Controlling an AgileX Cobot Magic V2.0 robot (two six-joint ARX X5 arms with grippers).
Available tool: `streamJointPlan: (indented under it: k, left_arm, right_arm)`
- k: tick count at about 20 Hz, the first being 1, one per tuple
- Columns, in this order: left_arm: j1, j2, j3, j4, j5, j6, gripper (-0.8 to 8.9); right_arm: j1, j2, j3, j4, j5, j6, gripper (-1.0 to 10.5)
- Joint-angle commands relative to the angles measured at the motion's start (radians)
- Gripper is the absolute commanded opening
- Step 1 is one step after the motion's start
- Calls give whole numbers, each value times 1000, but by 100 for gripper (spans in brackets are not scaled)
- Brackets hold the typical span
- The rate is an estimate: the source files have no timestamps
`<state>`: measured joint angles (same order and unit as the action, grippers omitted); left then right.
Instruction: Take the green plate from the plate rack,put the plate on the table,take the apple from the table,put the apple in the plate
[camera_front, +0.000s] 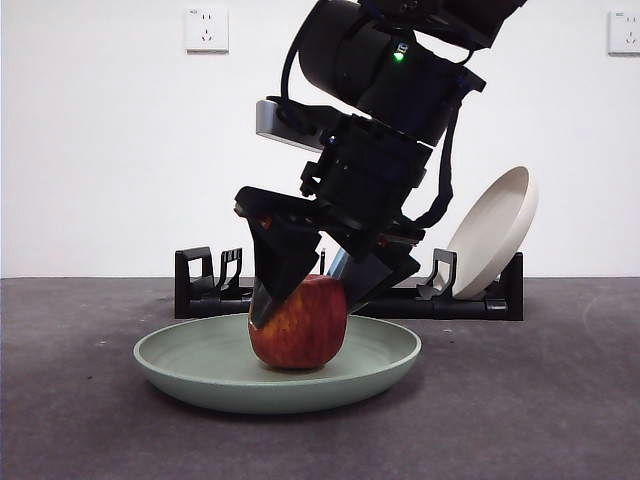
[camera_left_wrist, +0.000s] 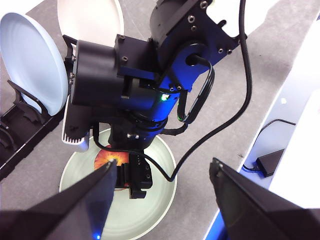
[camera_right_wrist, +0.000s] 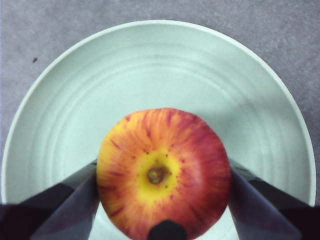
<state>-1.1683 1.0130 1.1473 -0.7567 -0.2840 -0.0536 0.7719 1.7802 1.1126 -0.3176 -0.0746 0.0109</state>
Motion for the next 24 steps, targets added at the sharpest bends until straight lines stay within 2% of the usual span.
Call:
streamJointPlan:
  k: [1,7,10,19,24]
  left_arm:
    - [-2,0,1,8,-2,-6,314]
    - [-2,0,1,7,-2,-6,314]
    - [-2,0,1,6,-1,-6,314]
    - [-2,0,1,-13,9,-6,314]
    - [-2,0,1,-43,96,-7,313]
  right_arm:
    - [2,10,-8,-10,3,-6,582]
    - [2,-62,-8,-10,2,-5,582]
    - [2,-171,-8,-82,2,-5,581]
    - [2,-697,-8,-662,-5,-5,565]
    - [2,-859,-8,-854,-5,-4,562]
